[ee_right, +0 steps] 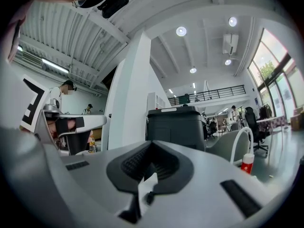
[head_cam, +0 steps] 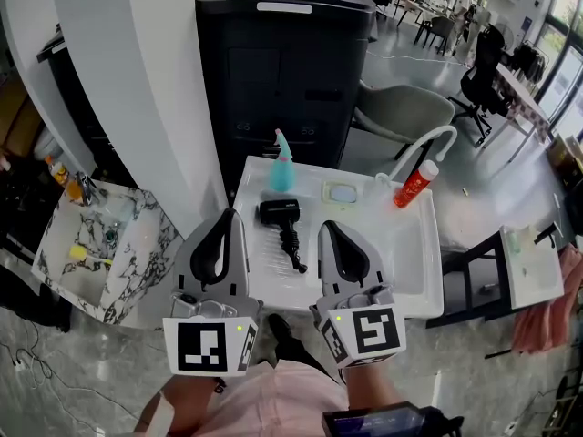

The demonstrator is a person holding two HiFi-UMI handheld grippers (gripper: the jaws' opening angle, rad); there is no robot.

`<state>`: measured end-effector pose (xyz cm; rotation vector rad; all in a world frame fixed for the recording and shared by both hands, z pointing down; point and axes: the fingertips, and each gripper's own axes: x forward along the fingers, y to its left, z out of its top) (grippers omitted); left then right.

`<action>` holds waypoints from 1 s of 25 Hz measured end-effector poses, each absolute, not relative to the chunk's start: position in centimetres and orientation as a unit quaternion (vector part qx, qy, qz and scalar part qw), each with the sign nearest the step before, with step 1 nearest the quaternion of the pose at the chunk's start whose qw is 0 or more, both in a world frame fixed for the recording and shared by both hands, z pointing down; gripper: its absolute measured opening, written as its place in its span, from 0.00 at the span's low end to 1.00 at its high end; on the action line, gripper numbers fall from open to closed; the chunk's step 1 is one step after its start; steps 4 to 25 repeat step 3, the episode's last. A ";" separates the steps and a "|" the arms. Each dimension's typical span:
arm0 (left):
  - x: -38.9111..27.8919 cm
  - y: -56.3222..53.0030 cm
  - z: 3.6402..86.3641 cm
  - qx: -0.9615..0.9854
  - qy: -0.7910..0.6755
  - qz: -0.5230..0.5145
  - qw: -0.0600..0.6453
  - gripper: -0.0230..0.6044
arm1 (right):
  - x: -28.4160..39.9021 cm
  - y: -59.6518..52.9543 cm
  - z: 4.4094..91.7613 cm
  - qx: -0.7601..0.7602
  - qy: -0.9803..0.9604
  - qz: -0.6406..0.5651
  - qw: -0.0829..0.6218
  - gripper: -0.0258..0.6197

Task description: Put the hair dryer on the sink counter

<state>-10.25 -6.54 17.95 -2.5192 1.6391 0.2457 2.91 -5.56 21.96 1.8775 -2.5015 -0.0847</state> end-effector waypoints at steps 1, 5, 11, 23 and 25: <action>-10.2 -6.5 18.0 -0.834 0.542 0.081 0.063 0.05 | 3.0 -5.5 22.0 0.601 -0.799 -0.027 0.006 0.04; -10.2 -6.4 18.1 -0.834 0.542 0.081 0.063 0.05 | 3.3 -5.4 22.1 0.603 -0.797 -0.026 0.006 0.04; -10.2 -6.4 18.1 -0.834 0.542 0.081 0.063 0.05 | 3.3 -5.4 22.1 0.603 -0.797 -0.026 0.006 0.04; -10.2 -6.4 18.1 -0.834 0.542 0.081 0.063 0.05 | 3.3 -5.4 22.1 0.603 -0.797 -0.026 0.006 0.04; -10.2 -6.4 18.1 -0.834 0.542 0.081 0.063 0.05 | 3.3 -5.4 22.1 0.603 -0.797 -0.026 0.006 0.04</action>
